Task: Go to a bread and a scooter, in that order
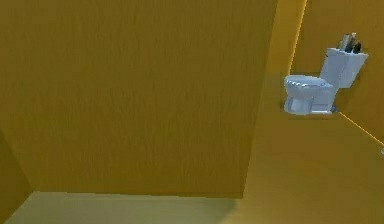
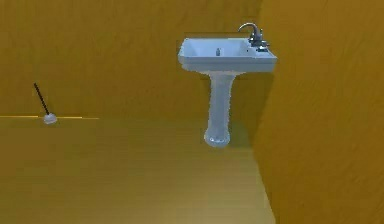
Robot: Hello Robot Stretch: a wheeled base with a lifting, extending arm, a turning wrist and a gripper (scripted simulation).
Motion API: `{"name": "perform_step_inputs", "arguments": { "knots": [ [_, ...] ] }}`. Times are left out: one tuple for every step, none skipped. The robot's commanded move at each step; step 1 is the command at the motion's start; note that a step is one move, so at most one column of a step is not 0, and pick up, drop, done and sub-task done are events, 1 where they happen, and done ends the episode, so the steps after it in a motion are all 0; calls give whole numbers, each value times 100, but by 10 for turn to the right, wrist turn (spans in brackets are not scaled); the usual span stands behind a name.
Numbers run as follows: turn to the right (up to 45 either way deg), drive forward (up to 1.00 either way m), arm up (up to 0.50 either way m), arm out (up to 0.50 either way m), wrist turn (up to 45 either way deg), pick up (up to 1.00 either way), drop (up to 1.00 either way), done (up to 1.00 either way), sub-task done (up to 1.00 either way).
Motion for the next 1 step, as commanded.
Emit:
{"name": "perform_step_inputs", "arguments": {
  "knots": [
    [-450, 0, 0, 0, 0, 0, 0, 0, 0]
  ]
}}
